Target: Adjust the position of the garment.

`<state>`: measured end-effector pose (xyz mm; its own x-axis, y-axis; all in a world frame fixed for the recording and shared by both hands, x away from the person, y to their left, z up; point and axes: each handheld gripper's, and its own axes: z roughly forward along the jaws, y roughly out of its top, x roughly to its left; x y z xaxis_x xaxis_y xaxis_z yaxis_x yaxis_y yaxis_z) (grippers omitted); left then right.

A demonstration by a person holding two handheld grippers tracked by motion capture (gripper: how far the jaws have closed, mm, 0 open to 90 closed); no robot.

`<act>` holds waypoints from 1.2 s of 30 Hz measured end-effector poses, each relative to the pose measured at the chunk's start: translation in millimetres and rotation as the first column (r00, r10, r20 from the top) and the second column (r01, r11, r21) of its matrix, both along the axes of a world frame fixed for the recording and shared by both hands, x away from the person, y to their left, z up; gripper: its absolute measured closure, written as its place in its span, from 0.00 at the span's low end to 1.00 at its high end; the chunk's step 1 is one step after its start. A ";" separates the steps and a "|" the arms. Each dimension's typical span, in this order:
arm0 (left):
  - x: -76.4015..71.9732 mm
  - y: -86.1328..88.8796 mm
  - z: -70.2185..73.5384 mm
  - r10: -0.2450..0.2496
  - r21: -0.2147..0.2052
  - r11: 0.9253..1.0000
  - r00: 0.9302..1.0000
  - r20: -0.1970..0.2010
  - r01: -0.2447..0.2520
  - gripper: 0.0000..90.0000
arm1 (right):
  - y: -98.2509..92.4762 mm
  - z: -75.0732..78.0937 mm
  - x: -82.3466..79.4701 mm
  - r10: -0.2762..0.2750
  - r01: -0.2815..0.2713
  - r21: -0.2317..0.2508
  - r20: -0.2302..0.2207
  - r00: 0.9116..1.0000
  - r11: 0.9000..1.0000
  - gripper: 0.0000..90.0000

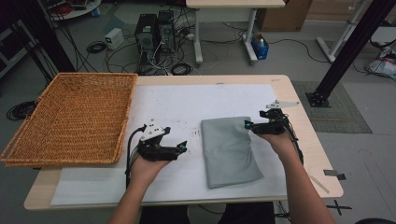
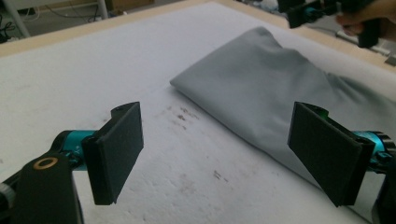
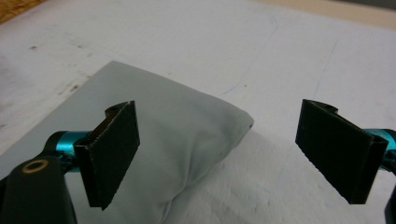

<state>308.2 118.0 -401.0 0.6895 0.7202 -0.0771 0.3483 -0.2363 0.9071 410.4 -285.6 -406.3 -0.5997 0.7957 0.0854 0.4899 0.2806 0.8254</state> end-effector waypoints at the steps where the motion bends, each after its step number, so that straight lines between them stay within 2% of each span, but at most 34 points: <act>1: -0.3 -3.1 -2.7 -0.007 0.012 1.000 1.000 -0.007 0.007 0.20 | 2.6 -4.8 6.4 -0.007 0.007 0.000 -0.020 1.000 1.000 0.16; 3: -0.9 -7.5 -7.0 -0.012 0.024 1.000 1.000 -0.019 0.012 0.20 | 7.2 -15.9 19.1 -0.013 0.012 -0.008 -0.060 0.998 1.000 0.21; 5: -0.9 -9.9 -9.9 -0.016 0.027 0.999 0.999 -0.027 0.017 0.20 | 13.7 -28.5 30.8 -0.001 -0.003 -0.037 -0.102 0.995 0.999 0.24; 8: -0.8 -11.9 -13.1 -0.017 0.029 0.999 0.999 -0.030 0.018 0.20 | 22.2 -42.8 39.0 0.039 -0.049 -0.062 -0.151 0.988 0.997 0.30; 9: -1.4 -12.2 -14.1 -0.017 0.023 1.000 0.999 -0.029 0.017 0.20 | 23.4 -47.3 40.2 0.045 -0.053 -0.046 -0.172 0.984 0.998 0.30; 10: -2.5 -13.4 -15.4 -0.018 0.019 1.000 0.999 -0.033 0.019 0.20 | 24.0 -47.8 39.0 0.034 -0.041 -0.040 -0.169 0.985 0.998 0.32; 11: -3.1 -14.6 -16.3 -0.020 0.019 1.000 0.999 -0.035 0.020 0.20 | 24.1 -46.7 38.0 0.041 -0.050 -0.048 -0.167 0.985 0.998 0.45; 12: -4.2 -16.4 -17.5 -0.023 0.019 1.000 0.999 -0.036 0.024 0.20 | 23.6 -45.6 37.0 0.070 -0.078 -0.038 -0.178 0.982 0.996 0.58; 13: -5.5 -18.5 -18.9 -0.033 0.020 0.999 0.999 -0.040 0.034 0.20 | 24.6 -44.9 35.2 0.105 -0.111 -0.022 -0.190 0.976 0.994 0.65; 14: -6.5 -19.9 -19.8 -0.038 0.022 0.999 0.998 -0.045 0.039 0.20 | 27.6 -44.4 32.7 0.111 -0.121 -0.039 -0.184 0.977 0.992 0.74; 17: -12.0 -26.5 -23.7 -0.058 0.027 0.998 0.997 -0.058 0.060 0.20 | 29.7 -43.5 29.9 0.100 -0.107 -0.027 -0.200 0.975 0.994 0.83; 20: -19.3 -34.7 -27.1 -0.083 0.030 0.996 0.994 -0.069 0.086 0.20 | 28.4 -43.5 28.4 0.089 -0.096 -0.029 -0.193 0.977 0.995 0.85; 25: -29.6 -51.7 -35.3 -0.114 0.050 0.992 0.989 -0.096 0.119 0.21 | 33.0 -42.3 23.4 0.065 -0.078 -0.082 -0.148 0.987 0.994 0.85; 31: -38.4 -71.7 -51.2 -0.164 0.061 0.983 0.975 -0.151 0.175 0.21 | 34.8 -41.2 20.5 0.050 -0.064 -0.102 -0.140 0.989 0.993 0.85; 33: -39.6 -77.9 -55.2 -0.195 0.069 0.975 0.964 -0.179 0.210 0.25 | 35.3 -40.9 19.8 0.046 -0.062 -0.110 -0.135 0.990 0.992 0.85; 35: -41.7 -85.4 -59.0 -0.223 0.073 0.967 0.953 -0.206 0.242 0.35 | 35.5 -40.8 19.4 0.046 -0.061 -0.116 -0.132 0.990 0.991 0.85; 36: -42.8 -90.0 -61.1 -0.238 0.089 0.961 0.946 -0.222 0.263 0.39 | 35.4 -41.0 19.4 0.046 -0.062 -0.114 -0.132 0.990 0.992 0.85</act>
